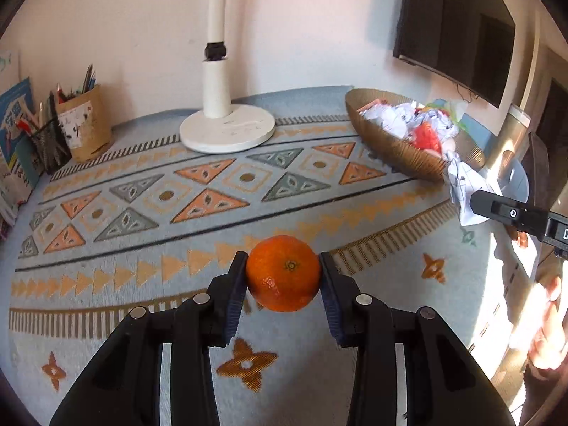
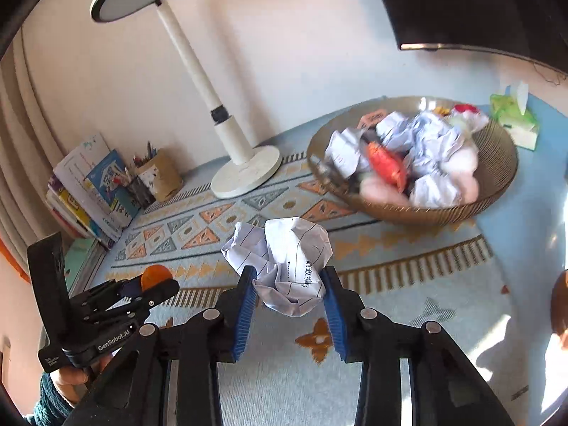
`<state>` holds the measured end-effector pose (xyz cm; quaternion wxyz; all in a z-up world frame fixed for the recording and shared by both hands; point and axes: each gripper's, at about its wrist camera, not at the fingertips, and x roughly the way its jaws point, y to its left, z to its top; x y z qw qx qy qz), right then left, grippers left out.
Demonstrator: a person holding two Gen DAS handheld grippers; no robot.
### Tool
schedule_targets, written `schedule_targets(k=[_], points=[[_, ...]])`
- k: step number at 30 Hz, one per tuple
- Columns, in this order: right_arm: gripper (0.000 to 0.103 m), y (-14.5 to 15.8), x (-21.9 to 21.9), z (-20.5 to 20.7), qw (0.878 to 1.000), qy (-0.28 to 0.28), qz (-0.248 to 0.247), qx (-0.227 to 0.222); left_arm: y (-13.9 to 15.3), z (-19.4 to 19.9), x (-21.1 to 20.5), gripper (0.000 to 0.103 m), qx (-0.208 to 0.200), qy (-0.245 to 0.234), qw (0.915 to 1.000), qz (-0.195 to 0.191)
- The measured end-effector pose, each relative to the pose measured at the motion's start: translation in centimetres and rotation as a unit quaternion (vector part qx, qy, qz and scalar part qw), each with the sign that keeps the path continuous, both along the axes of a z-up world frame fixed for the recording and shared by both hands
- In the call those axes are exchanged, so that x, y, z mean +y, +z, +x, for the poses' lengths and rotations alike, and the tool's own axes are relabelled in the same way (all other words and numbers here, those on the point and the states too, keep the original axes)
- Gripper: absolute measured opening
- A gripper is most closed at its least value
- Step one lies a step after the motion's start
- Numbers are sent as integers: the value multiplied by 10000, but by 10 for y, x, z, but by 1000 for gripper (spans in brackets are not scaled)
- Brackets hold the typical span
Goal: Organize objects
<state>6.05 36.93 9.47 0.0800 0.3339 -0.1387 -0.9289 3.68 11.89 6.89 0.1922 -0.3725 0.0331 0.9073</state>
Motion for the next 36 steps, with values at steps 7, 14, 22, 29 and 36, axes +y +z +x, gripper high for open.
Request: schedule_targets(k=[7, 14, 22, 29, 36], points=[[37, 46, 100, -43, 9787, -2036, -191, 164, 78, -67, 103, 36, 564, -1050, 9910, 602], [38, 19, 153, -85, 9637, -2567, -671, -299, 59, -128, 181, 36, 232, -1380, 9867, 827], [57, -5, 148, -84, 9641, -2507, -682, -551, 40, -127, 176, 92, 242, -1196, 9881, 938], [63, 30, 85, -56, 9808, -1907, -371, -151, 66, -101, 92, 92, 408, -513, 9926, 1019], [70, 84, -5, -27, 9937, -985, -98, 526, 134, -36, -11, 94, 1345, 310, 9872, 795]])
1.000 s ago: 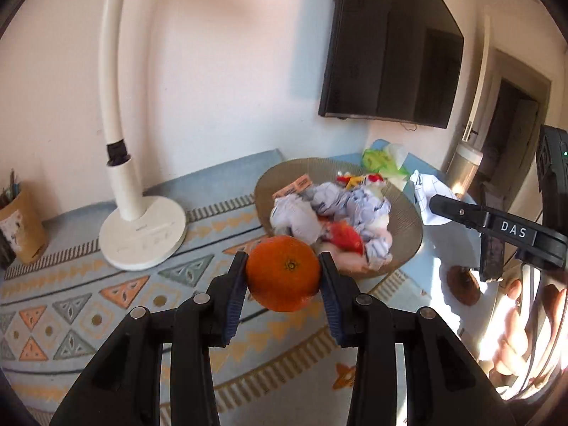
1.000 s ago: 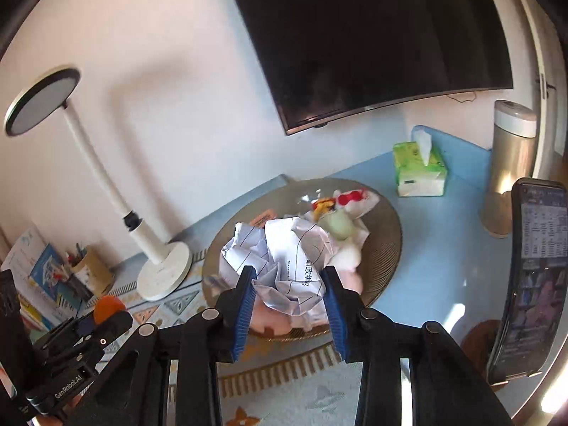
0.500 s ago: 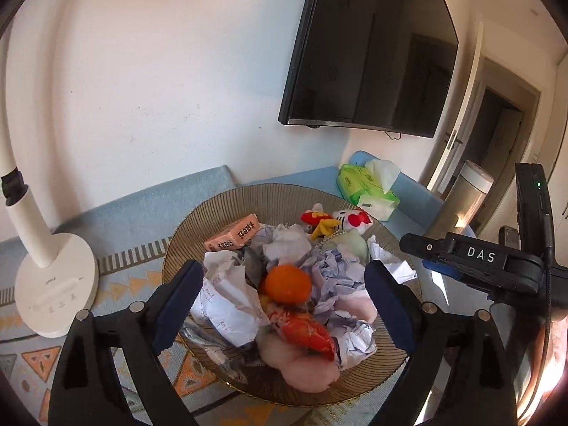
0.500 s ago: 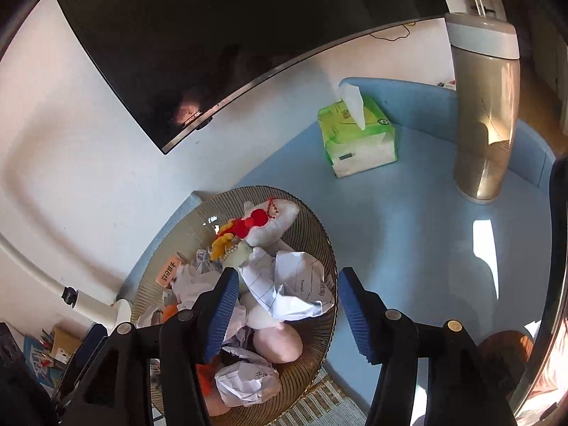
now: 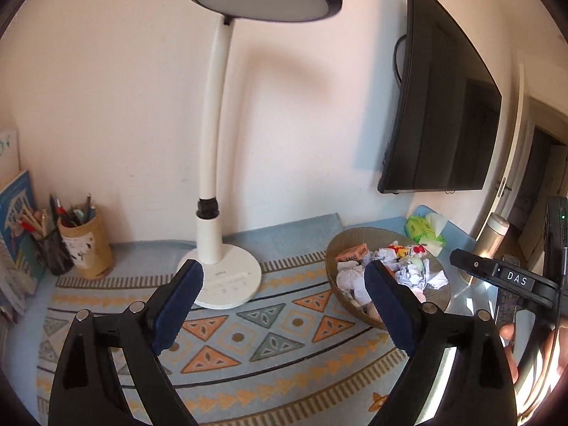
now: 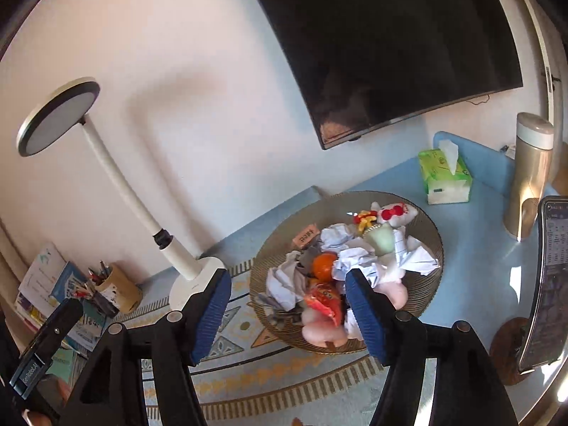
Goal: Organize objects
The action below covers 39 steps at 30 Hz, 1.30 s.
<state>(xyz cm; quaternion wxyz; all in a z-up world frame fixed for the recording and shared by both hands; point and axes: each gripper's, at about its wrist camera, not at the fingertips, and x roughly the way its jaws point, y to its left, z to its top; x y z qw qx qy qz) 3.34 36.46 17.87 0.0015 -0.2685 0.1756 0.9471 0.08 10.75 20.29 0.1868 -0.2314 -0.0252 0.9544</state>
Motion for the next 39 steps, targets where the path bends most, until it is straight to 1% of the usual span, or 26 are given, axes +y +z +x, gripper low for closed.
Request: schedule_targets(k=[1, 2, 3, 4, 6, 8, 10, 12, 14, 16, 17, 19, 20, 24, 26, 27, 29, 30, 31, 32, 37, 38, 39], points=[[81, 3, -16, 3, 9998, 141, 110, 51, 8, 11, -14, 96, 81, 123, 9999, -1], [86, 3, -32, 5, 9994, 259, 218, 83, 13, 20, -27, 103, 137, 303, 9994, -30], [91, 1, -47, 7, 9987, 381, 314, 104, 14, 29, -38, 102, 153, 467, 9988, -82], [91, -4, -64, 8, 9976, 548, 416, 70, 11, 35, -48, 102, 63, 558, 9982, -198], [90, -22, -94, 7, 9944, 862, 586, -163, -5, 44, -62, 102, -212, 665, 9964, -479], [91, -50, -118, 2, 9906, 1053, 712, -496, -30, 52, -76, 102, -436, 918, 9918, -772], [90, -83, -135, -5, 9860, 1101, 949, -816, -58, 57, -94, 102, -650, 1194, 9867, -886], [90, -116, -143, -17, 9810, 1076, 1155, -1129, -87, 58, -111, 102, -840, 1380, 9847, -661], [90, -141, -145, -24, 9783, 1051, 1268, -1256, -116, 50, -122, 102, -1079, 1558, 9810, -410], [90, -158, -146, -30, 9738, 1017, 1380, -1496, -144, 40, -124, 102, -1375, 1624, 9765, -329], [90, -163, -145, -33, 9725, 1047, 1351, -1584, -157, 35, -121, 102, -1514, 1609, 9747, -347], [90, -168, -146, -35, 9711, 1132, 1316, -1640, -173, 29, -113, 102, -1717, 1585, 9709, -520], [90, -170, -147, -37, 9697, 1186, 1335, -1665, -177, 26, -109, 102, -1739, 1566, 9703, -609], [90, -172, -152, -45, 9675, 1197, 1426, -1712, -183, 15, -99, 102, -1787, 1607, 9662, -930], [90, -175, -154, -49, 9646, 1194, 1544, -1774, -188, 6, -98, 102, -1963, 1596, 9618, -1047], [90, -178, -156, -52, 9625, 1192, 1600, -1836, -193, 3, -98, 102, -2076, 1578, 9595, -1068], [92, -184, -157, -58, 9586, 1342, 1498, -2015, -202, -3, -99, 103, -2335, 1543, 9543, -1050], [96, -184, -158, -59, 9578, 1310, 1565, -2023, -201, -2, -99, 102, -2259, 1576, 9558, -1024], [102, -185, -159, -61, 9553, 1258, 1649, -2105, -200, -2, -100, 102, -2249, 1607, 9557, -1013], [103, -186, -159, -62, 9552, 1228, 1662, -2118, -202, -3, -101, 102, -2316, 1634, 9536, -1015], [103, -185, -155, -52, 9580, 1248, 1658, -1977, -203, -2, -100, 103, -2293, 1649, 9537, -1028], [103, -186, -154, -48, 9624, 1165, 1632, -1832, -203, -2, -100, 103, -2294, 1650, 9537, -1034], [103, -186, -156, -48, 9619, 1148, 1676, -1829, -203, -3, -100, 103, -2295, 1649, 9536, -1037]])
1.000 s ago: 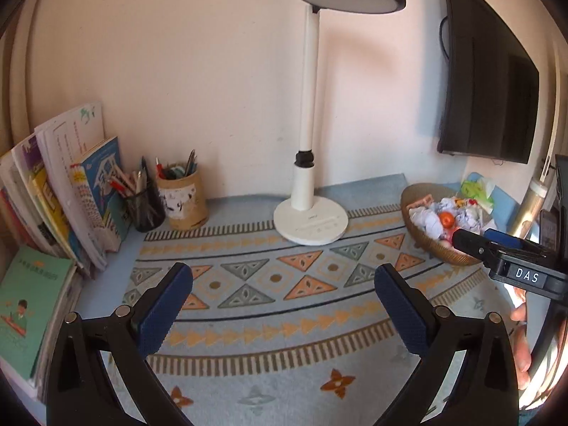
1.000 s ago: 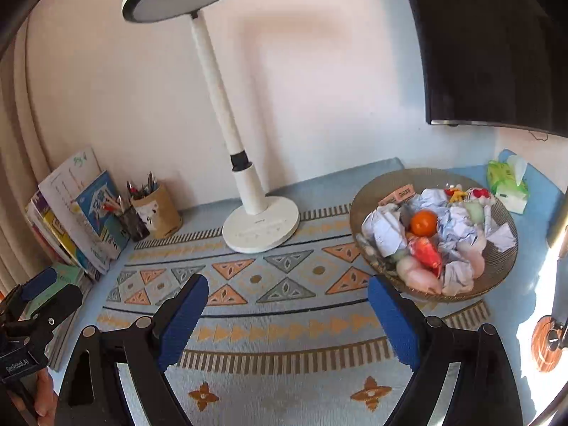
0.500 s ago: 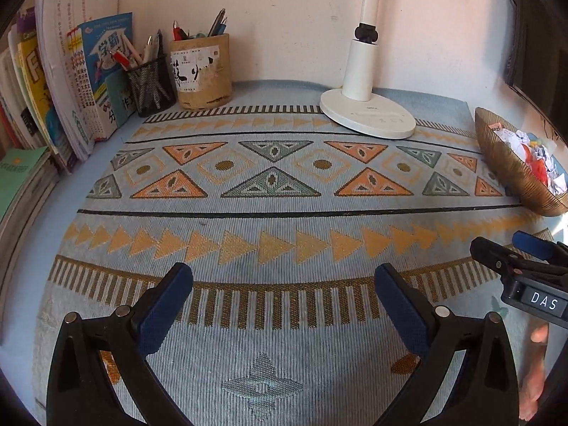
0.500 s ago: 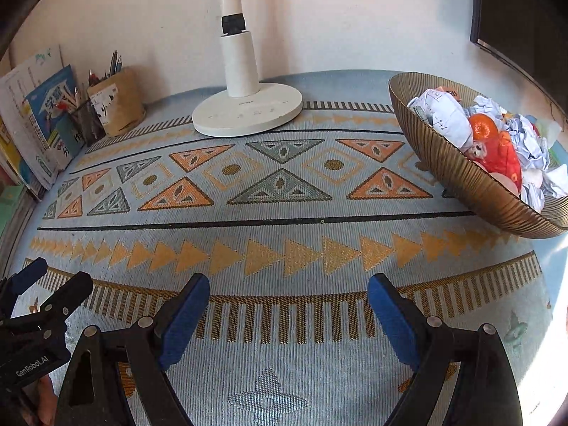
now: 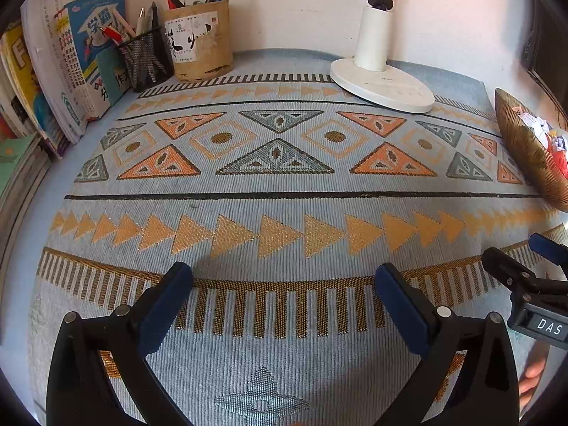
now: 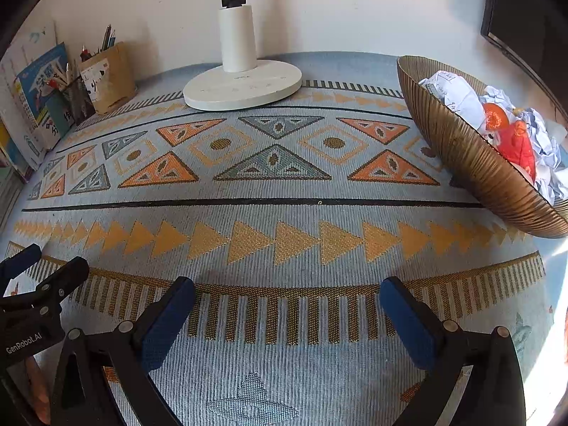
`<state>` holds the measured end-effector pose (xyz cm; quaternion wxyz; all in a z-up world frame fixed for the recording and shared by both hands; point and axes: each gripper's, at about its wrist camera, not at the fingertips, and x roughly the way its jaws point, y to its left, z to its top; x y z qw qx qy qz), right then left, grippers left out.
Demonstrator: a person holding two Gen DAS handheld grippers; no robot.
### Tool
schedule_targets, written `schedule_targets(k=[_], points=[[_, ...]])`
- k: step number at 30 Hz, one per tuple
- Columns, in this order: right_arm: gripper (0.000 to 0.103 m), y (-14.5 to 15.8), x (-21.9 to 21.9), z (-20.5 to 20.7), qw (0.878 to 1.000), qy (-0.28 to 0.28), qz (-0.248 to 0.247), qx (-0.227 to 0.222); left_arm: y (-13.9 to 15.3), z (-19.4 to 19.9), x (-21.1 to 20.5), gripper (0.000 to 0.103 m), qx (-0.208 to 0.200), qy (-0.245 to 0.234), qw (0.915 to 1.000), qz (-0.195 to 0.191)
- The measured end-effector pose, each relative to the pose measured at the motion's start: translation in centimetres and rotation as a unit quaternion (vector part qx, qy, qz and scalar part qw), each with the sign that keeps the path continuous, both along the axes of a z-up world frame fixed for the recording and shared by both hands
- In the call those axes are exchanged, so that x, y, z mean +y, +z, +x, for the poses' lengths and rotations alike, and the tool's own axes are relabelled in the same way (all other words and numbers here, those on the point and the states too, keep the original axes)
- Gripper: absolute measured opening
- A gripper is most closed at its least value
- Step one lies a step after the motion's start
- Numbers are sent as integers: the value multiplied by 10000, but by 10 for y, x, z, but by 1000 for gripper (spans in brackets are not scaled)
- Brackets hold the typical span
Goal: Organize objects
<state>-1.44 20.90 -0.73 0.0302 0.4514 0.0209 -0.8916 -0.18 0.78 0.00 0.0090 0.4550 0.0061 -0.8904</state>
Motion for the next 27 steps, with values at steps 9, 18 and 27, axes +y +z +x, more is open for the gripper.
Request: schedule_targets(k=[9, 18, 27], points=[[103, 0, 0, 1, 10000, -2, -24, -9, 0, -2, 0, 103, -5, -8, 10000, 7], [103, 0, 1, 1, 10000, 1, -23, -10, 1, -2, 0, 103, -6, -8, 10000, 9], [103, 0, 1, 1, 10000, 3, -23, -11, 0, -2, 1, 103, -5, -11, 10000, 6]])
